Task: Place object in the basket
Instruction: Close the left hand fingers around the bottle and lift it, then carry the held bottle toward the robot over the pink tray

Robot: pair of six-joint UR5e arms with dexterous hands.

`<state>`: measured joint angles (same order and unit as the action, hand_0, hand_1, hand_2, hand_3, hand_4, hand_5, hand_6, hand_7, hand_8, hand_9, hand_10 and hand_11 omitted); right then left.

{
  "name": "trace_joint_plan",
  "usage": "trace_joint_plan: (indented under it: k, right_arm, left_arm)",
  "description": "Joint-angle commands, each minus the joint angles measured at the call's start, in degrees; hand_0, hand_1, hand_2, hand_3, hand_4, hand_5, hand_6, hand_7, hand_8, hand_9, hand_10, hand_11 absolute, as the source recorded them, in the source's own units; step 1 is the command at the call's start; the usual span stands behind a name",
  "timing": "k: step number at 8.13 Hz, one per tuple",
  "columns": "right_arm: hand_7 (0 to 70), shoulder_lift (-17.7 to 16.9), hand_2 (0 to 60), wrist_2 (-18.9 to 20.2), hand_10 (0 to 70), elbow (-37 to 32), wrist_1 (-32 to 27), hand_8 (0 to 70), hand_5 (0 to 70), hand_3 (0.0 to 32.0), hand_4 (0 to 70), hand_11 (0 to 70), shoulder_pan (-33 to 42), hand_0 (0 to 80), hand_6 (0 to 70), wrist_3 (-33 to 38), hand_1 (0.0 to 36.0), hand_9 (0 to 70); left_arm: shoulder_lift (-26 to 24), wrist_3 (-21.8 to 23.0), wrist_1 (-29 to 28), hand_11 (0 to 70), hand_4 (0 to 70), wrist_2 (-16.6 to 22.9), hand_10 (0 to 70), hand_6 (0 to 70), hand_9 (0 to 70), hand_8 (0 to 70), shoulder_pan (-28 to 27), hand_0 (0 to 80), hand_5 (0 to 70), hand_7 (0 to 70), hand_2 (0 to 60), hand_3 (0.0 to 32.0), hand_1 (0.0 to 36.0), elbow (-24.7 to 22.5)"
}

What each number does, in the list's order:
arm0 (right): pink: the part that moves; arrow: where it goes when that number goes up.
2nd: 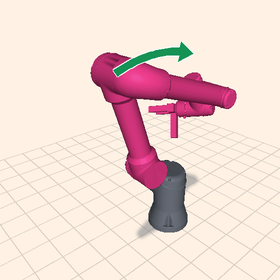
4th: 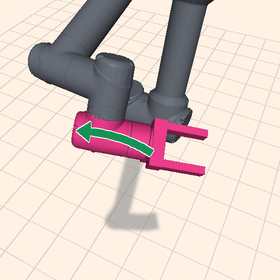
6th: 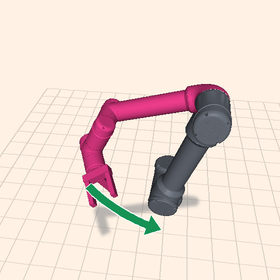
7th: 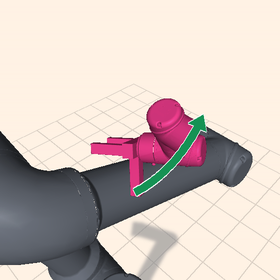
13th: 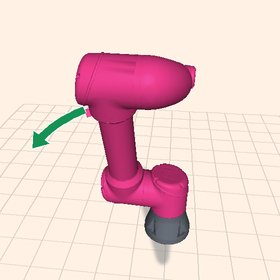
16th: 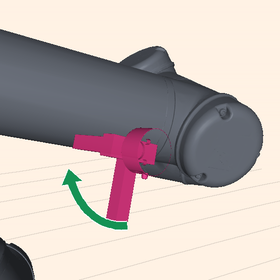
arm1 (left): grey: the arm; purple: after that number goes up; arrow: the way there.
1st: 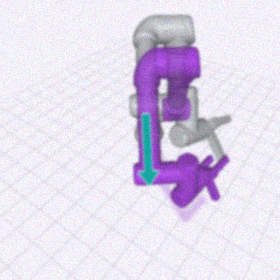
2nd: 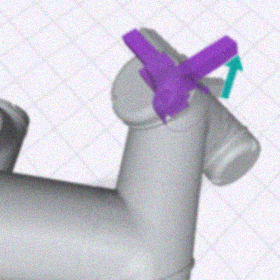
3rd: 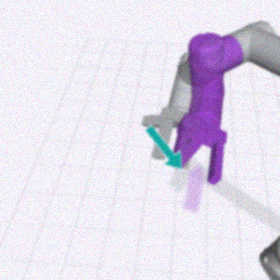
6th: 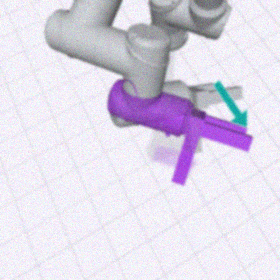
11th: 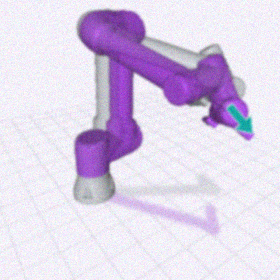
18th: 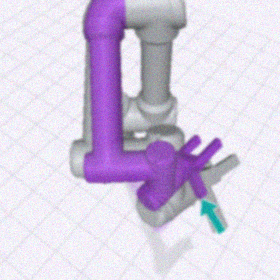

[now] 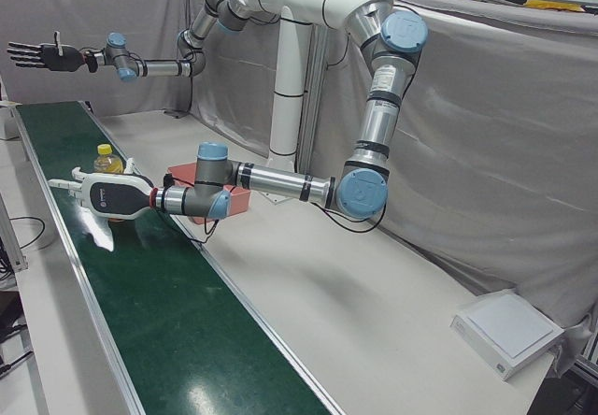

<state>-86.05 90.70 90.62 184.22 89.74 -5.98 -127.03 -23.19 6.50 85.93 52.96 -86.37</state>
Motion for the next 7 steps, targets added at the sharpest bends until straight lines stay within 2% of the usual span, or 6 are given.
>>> trace_joint_plan:
  k: [1, 2, 3, 7]
  right_arm:
    - [0.0, 0.0, 0.0, 0.0, 0.0, 0.0, -0.09, 0.0, 0.0, 0.0, 0.0, 0.0, 0.0, 0.0, 0.0, 0.0, 0.0, 0.0]
    - [0.0, 0.0, 0.0, 0.0, 0.0, 0.0, 0.0, 0.0, 0.0, 0.0, 0.0, 0.0, 0.0, 0.0, 0.0, 0.0, 0.0, 0.0]
    - [0.0, 0.0, 0.0, 0.0, 0.0, 0.0, 0.0, 0.0, 0.0, 0.0, 0.0, 0.0, 0.0, 0.0, 0.0, 0.0, 0.0, 0.0]
    - [0.0, 0.0, 0.0, 0.0, 0.0, 0.09, 0.0, 0.0, 0.0, 0.0, 0.0, 0.0, 0.0, 0.0, 0.0, 0.0, 0.0, 0.0]
  left_arm:
    - [-1.2, -0.36, 3.51, 70.0, 70.0, -0.23, 65.0, 60.5, 70.0, 60.9, 0.04, 55.7, 70.0, 70.0, 46.9, 0.0, 17.0, -0.12]
    - [-1.2, -0.36, 3.78, 70.0, 70.0, -0.24, 70.0, 69.3, 70.0, 70.0, 0.04, 54.3, 70.0, 70.0, 58.6, 0.0, 17.5, -0.81]
    - [-2.59, -0.36, 4.39, 70.0, 70.0, -0.32, 70.0, 70.0, 70.0, 70.0, -0.22, 53.7, 70.0, 70.0, 60.0, 0.0, 19.6, -2.21]
    - [-9.35, -0.36, 6.59, 70.0, 70.0, -0.5, 70.0, 70.0, 70.0, 70.0, -6.98, 52.0, 70.0, 70.0, 60.0, 0.0, 18.7, -5.74]
